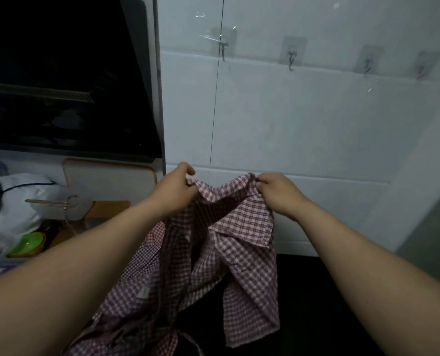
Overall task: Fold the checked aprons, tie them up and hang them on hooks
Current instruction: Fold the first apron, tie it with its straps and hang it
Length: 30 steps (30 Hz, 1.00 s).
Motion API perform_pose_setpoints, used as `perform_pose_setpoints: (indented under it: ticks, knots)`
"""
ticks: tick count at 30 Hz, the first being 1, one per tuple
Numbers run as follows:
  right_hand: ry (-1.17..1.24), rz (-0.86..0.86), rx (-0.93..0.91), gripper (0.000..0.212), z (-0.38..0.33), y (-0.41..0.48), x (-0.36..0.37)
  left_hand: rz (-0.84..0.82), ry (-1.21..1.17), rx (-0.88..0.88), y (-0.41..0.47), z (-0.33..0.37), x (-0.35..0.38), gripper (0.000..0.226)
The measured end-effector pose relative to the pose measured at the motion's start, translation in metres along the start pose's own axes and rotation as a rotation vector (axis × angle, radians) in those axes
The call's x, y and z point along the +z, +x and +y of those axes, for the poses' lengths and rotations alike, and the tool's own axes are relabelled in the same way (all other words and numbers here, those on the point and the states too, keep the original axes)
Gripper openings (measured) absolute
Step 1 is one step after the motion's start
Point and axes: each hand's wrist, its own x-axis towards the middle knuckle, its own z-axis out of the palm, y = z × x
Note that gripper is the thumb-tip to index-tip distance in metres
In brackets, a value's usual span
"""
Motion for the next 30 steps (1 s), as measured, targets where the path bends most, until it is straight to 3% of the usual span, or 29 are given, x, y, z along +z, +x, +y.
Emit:
perform_pose_setpoints:
  ticks: [2, 5, 9, 11, 13, 15, 17, 20, 21, 26, 30]
  knots:
    - [0.028, -0.020, -0.032, 0.028, -0.006, 0.000, -0.003, -0.056, 0.103, 0.059, -0.001, 0.012, 0.002, 0.040]
    - [0.062, -0.031, -0.038, 0.027, -0.010, -0.002, -0.003, -0.124, 0.159, 0.081, 0.001, 0.019, 0.006, 0.035]
    - [-0.049, 0.216, 0.013, 0.028, -0.004, -0.003, -0.011, -0.264, 0.379, 0.036, 0.002, 0.009, 0.007, 0.019]
    - [-0.058, 0.249, 0.050, 0.020, 0.002, -0.002, -0.017, -0.386, 0.407, 0.038, -0.002, 0.005, 0.008, 0.049]
    - [-0.052, 0.147, 0.021, 0.014, 0.000, -0.004, -0.017, -0.442, 0.238, 0.130, -0.006, 0.019, 0.013, 0.100]
    - [-0.019, 0.053, -0.053, 0.008, -0.010, -0.005, -0.011, -0.416, -0.006, 0.216, -0.007, 0.050, 0.023, 0.116]
    - [0.036, 0.083, -0.130, 0.014, -0.023, -0.007, -0.004, -0.386, -0.149, 0.257, -0.003, 0.085, 0.031, 0.095]
    - [0.137, 0.217, -0.122, 0.022, -0.032, -0.013, -0.007, -0.352, -0.176, 0.263, 0.003, 0.106, 0.032, 0.025]
    - [0.195, 0.219, -0.089, 0.025, -0.029, -0.017, -0.010, -0.360, -0.193, 0.252, 0.005, 0.105, 0.031, 0.018]
    - [0.660, -0.076, 0.050, 0.026, 0.020, -0.043, -0.010, -0.273, -0.382, 0.111, 0.002, 0.118, 0.018, 0.016]
    - [0.811, -0.029, 0.091, 0.010, 0.034, -0.049, -0.010, -0.389, -0.293, 0.043, -0.007, 0.122, 0.018, 0.022]
